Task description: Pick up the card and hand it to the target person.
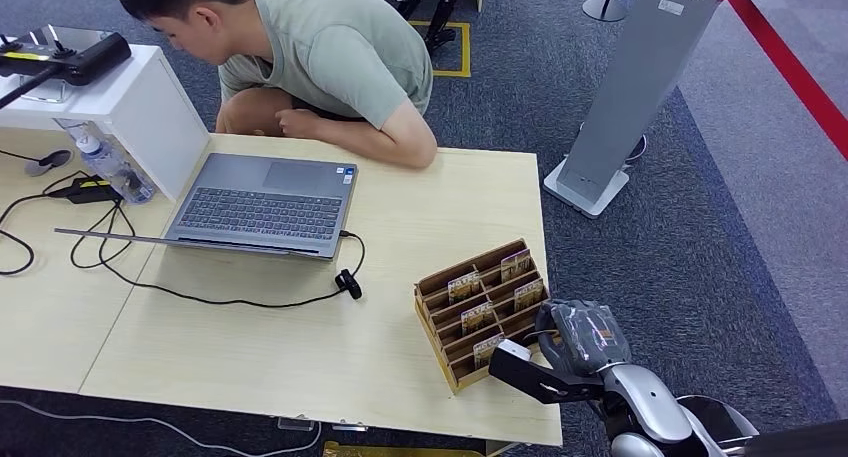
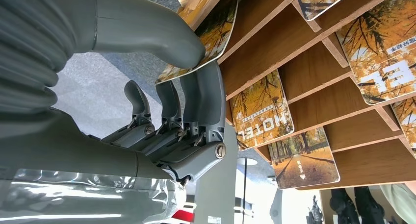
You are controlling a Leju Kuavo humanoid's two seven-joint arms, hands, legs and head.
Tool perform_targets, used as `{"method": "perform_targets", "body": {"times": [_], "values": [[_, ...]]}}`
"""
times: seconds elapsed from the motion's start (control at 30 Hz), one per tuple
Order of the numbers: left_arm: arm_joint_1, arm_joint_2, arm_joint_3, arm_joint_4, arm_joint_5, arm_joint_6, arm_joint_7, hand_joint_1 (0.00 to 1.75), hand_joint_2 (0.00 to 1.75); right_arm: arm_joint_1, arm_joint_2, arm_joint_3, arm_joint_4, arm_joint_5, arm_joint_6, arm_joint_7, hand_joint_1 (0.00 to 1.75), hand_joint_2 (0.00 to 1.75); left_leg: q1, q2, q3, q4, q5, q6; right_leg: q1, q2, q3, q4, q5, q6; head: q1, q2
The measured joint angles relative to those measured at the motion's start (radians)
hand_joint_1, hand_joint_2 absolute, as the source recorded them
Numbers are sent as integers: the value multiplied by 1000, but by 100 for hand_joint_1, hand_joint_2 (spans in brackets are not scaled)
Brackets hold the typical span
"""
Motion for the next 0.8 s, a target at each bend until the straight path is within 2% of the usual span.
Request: {"method": "perform_targets", "body": {"times": [0.47, 0.8], "values": [[0, 0, -8, 0, 3, 19, 5, 0, 0, 0, 0, 0, -2, 0, -9, -3, 131, 175, 0, 0, 0, 0, 0, 0, 0, 0, 0, 0, 0, 0, 0, 0], [0, 0, -8, 0, 24, 34, 15, 0, 0, -22, 0, 0, -73, -30, -63, -88, 131, 175, 0, 0, 0, 0, 0, 0, 0, 0, 0, 0, 0, 0, 0, 0]]}}
